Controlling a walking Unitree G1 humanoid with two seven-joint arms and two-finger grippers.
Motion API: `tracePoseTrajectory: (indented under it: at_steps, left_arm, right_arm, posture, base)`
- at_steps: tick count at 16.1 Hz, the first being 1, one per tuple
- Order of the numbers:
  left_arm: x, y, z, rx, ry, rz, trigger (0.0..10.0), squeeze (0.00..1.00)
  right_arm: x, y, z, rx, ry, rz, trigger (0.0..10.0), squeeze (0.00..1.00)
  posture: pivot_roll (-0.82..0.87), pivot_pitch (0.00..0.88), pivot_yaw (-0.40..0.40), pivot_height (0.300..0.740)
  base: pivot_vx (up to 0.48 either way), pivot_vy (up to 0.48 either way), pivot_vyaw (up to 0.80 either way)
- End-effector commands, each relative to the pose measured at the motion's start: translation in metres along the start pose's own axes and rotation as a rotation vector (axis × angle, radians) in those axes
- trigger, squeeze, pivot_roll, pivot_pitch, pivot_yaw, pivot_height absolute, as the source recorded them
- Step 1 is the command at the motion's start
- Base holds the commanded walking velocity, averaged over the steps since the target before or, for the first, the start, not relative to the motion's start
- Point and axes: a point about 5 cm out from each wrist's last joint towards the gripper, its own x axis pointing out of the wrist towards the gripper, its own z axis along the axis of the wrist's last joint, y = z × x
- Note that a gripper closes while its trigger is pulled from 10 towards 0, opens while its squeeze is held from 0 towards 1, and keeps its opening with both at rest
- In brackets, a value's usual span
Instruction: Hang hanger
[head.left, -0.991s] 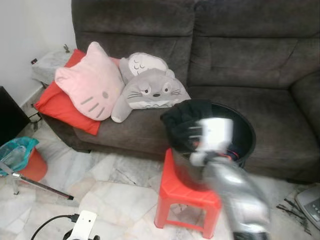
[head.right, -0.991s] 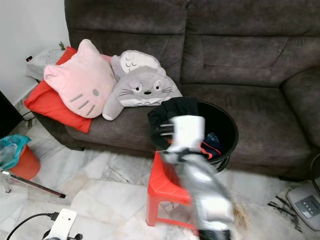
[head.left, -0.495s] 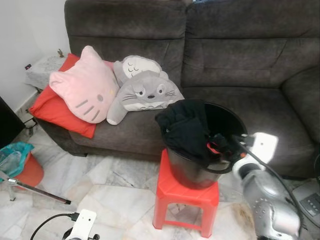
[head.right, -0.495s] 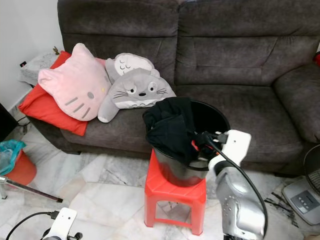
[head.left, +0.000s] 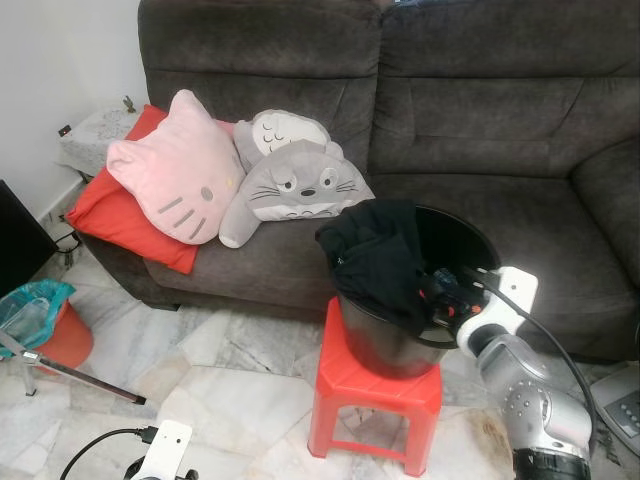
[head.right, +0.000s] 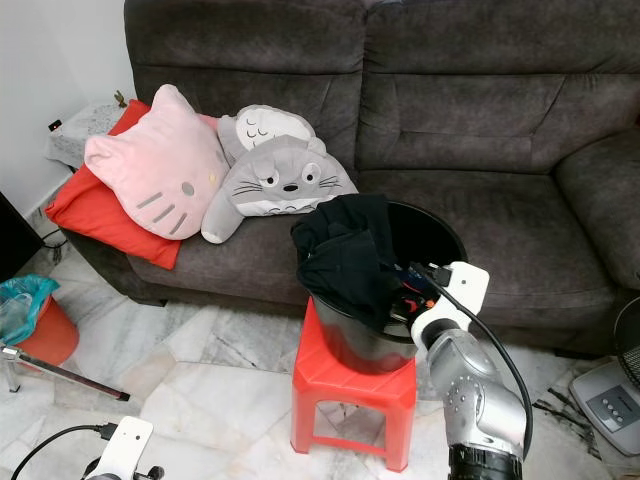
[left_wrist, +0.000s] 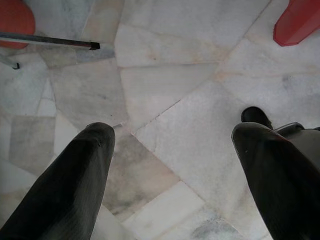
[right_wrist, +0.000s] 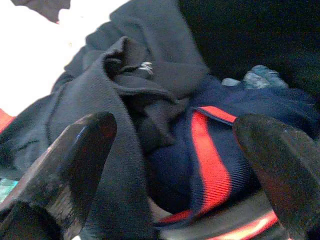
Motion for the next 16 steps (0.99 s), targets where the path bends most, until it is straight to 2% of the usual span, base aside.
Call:
tracePoseTrajectory:
  at_steps: [1,5,10,16]
  left_arm:
    - [-0.001,0.003,-0.005,0.014,0.023,0.014,10.0,0.00]
    - [-0.001,0.003,-0.005,0.011,0.022,0.019,10.0,0.00]
    - [-0.001,0.003,-0.005,0.012,0.021,0.018,10.0,0.00]
    - [-0.001,0.004,-0.003,0.014,0.017,0.022,10.0,0.00]
  right_arm:
    - [0.005,0.008,0.001,0.023,-0.003,0.064,10.0,0.00]
    - [0.010,0.014,-0.001,0.006,0.012,0.137,10.0,0.00]
    - [0.017,0.010,-0.001,0.023,0.006,0.124,10.0,0.00]
    - [0.025,0.025,-0.002,0.019,0.020,0.250,10.0,0.00]
  posture:
    - [-0.19,0.000,0.078,0.732]
    - [-0.19,0.000,0.077,0.732]
    - [-0.19,0.000,0.081,0.732]
    - [-0.18,0.000,0.085,0.732]
  base:
    - [0.000,0.000,0.00]
    - [0.000,0.000,0.00]
    - [0.000,0.000,0.00]
    - [0.000,0.000,0.00]
